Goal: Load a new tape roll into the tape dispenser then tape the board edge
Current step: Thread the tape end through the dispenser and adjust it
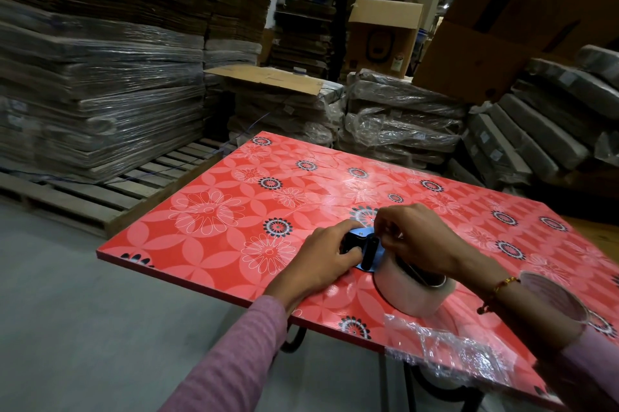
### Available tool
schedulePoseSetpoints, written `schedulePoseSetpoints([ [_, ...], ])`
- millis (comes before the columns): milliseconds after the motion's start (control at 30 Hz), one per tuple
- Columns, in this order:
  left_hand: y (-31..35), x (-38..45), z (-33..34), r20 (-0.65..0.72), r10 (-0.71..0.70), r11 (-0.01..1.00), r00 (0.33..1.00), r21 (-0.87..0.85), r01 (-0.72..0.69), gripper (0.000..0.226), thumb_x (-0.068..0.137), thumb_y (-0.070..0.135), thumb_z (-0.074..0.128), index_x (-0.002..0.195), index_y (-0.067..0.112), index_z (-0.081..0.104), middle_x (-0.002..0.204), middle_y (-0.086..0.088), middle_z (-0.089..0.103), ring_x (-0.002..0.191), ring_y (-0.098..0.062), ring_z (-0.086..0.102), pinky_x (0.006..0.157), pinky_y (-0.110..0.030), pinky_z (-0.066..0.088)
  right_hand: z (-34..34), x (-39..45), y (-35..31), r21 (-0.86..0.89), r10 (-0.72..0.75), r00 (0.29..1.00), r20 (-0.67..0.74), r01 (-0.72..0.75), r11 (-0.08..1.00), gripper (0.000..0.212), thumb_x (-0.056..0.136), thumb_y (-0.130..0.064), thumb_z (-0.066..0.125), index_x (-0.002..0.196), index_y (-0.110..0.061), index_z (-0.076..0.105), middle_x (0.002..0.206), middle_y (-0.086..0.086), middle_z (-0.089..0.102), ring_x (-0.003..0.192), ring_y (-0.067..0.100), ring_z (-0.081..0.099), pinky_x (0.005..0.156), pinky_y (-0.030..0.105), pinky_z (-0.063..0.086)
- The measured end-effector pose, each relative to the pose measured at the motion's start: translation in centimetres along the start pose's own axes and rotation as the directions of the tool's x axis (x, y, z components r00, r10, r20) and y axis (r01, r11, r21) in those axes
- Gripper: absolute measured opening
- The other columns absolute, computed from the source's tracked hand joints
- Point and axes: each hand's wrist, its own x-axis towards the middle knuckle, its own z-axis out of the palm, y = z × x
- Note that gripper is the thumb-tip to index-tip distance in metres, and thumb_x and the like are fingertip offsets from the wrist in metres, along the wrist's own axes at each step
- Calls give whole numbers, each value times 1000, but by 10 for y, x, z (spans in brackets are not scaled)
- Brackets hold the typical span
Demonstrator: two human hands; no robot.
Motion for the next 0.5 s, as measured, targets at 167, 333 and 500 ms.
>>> schedulePoseSetpoints([
  [167,-1,1,0,7,4,1000,1000,4,-4,47,78,33,51,123,26,60,89,-3,70,72,-21,60,71,-38,51,6,-6,-1,-18,1,1000,-22,-1,1000,10,85,-7,57,90,-15,62,88,3,66,79,30,60,68,47,50],
  [333,-4,2,0,23,16,1000,1000,16,-16,48,79,32,51,127,28,57,93,-6,71,79,-26,63,74,-41,52,12,-9,-5,-87,-55,998,-10,53,995,19,83,-4,52,92,-21,54,90,2,59,77,33,57,64,49,48],
  [500,-5,4,1,31,26,999,999,21,-26,48,79,33,51,127,29,56,95,-6,71,79,-25,64,74,-39,52,12,-12,-7,-139,-97,994,-45,90,986,21,78,-2,53,93,-15,58,89,5,59,73,35,57,61,47,47],
])
